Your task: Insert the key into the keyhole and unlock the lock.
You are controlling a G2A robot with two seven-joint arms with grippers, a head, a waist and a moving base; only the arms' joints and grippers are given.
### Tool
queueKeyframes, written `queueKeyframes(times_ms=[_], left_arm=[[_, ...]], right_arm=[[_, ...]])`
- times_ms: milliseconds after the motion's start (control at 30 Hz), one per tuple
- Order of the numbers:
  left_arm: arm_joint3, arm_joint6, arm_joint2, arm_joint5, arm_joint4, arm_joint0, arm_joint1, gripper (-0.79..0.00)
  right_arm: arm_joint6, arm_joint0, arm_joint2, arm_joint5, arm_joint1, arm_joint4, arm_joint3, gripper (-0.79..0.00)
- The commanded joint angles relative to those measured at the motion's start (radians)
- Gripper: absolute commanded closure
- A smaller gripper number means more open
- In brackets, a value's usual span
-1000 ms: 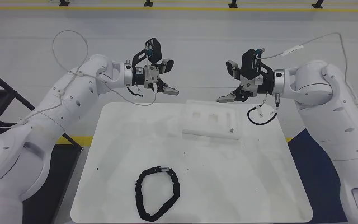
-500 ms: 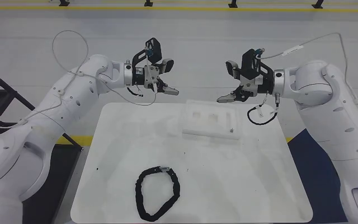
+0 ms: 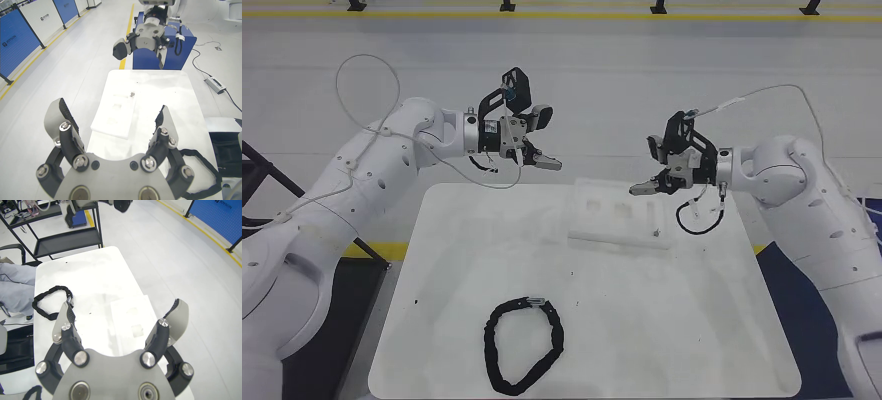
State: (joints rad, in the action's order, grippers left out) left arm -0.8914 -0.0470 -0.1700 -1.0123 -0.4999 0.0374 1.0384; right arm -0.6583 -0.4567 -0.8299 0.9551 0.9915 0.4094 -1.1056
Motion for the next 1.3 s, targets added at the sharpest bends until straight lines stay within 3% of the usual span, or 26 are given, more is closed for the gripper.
queueKeyframes(times_ms=[0,267,600,767,933,1267], left_arm=[[0.0,0.0,0.0,0.0,0.0,0.0,0.0,-0.785],[0.0,0.0,0.0,0.0,0.0,0.0,0.0,-0.785],[0.0,0.0,0.0,0.0,0.0,0.0,0.0,-0.785],[0.0,0.0,0.0,0.0,0.0,0.0,0.0,-0.785],[0.0,0.0,0.0,0.0,0.0,0.0,0.0,-0.785],[0.0,0.0,0.0,0.0,0.0,0.0,0.0,-0.785]], right_arm=[[-0.002,0.004,0.025,-0.01,0.011,-0.003,0.039,-0.785],[-0.038,0.027,0.103,-0.131,0.054,-0.024,0.177,-0.785],[-0.22,0.029,0.151,-0.527,0.093,-0.071,0.249,-0.785],[-0.299,0.012,0.154,-0.673,0.106,-0.119,0.246,-0.785],[-0.353,-0.004,0.153,-0.723,0.118,-0.179,0.257,-0.785],[-0.353,-0.004,0.153,-0.723,0.118,-0.179,0.257,-0.785]])
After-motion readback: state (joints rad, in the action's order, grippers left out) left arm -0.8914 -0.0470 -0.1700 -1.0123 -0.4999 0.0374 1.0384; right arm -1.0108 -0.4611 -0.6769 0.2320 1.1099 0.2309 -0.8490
